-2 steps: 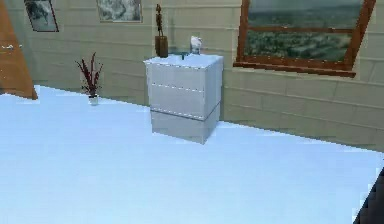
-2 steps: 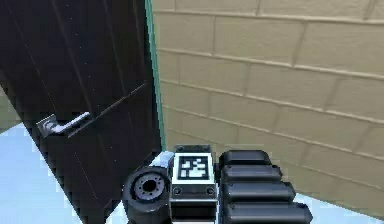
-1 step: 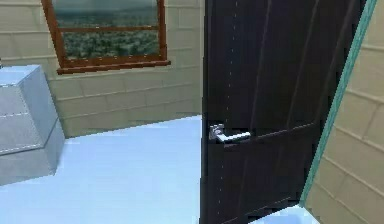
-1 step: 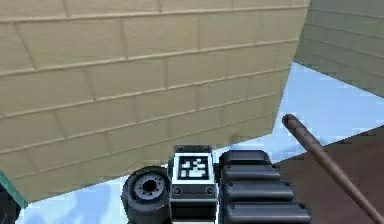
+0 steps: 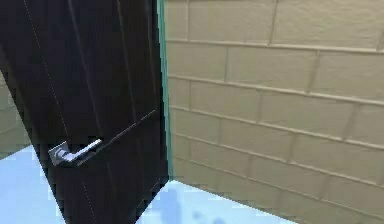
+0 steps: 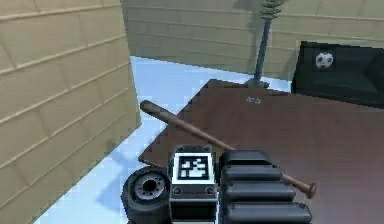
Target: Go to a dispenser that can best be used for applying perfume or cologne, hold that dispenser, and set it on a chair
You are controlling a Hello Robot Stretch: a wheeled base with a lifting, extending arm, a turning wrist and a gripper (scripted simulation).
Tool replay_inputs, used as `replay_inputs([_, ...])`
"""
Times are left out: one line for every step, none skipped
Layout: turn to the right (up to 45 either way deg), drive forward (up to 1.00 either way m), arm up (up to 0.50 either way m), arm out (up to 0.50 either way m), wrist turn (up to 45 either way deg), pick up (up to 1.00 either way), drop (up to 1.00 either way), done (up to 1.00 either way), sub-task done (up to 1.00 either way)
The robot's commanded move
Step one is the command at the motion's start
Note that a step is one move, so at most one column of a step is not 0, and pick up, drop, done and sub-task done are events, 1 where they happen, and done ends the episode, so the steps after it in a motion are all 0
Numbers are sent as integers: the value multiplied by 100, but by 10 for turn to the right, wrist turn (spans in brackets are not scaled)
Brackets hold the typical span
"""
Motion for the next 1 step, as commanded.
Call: replay_inputs([450,0,0,0,0,0,0,0,0])
